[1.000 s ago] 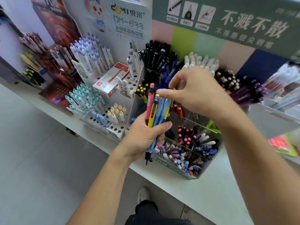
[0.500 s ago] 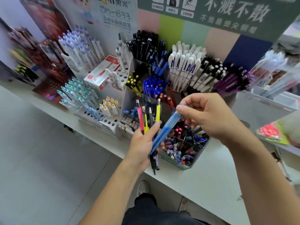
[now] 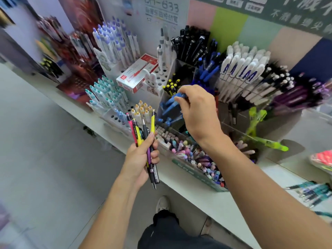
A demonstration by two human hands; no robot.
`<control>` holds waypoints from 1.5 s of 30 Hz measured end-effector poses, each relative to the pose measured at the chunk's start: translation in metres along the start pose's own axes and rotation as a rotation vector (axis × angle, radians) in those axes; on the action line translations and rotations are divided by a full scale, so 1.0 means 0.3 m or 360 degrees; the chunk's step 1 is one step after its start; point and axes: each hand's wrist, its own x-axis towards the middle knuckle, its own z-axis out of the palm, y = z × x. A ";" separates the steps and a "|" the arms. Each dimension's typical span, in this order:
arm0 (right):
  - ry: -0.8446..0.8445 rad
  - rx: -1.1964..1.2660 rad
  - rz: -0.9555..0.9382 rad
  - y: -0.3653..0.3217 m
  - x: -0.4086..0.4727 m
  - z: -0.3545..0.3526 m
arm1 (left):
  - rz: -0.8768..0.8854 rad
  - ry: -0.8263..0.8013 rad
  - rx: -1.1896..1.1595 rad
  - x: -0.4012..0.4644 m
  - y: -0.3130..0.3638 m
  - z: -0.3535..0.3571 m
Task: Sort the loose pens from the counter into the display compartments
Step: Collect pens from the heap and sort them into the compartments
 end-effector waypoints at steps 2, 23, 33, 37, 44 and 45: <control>-0.0131 -0.0131 0.0038 0.011 0.027 0.055 | 0.0015 -0.0054 0.0035 -0.003 0.005 -0.005; -0.0726 -0.0640 0.0036 -0.065 0.102 0.091 | 0.0109 0.0068 0.0122 0.007 0.026 -0.046; -0.0770 -0.0783 0.0025 -0.050 0.111 0.063 | 0.0126 0.0087 0.0109 -0.018 0.008 -0.050; -0.0982 -0.0782 0.0053 -0.045 0.078 0.108 | 0.0092 0.0060 0.0141 -0.017 0.004 -0.038; -0.0816 0.0474 0.0599 -0.049 -0.007 -0.081 | 0.0008 -0.0443 0.0285 -0.034 0.015 -0.001; -0.0839 0.0694 0.0742 -0.043 -0.027 -0.092 | -0.0018 -0.0494 0.0309 -0.035 0.011 0.018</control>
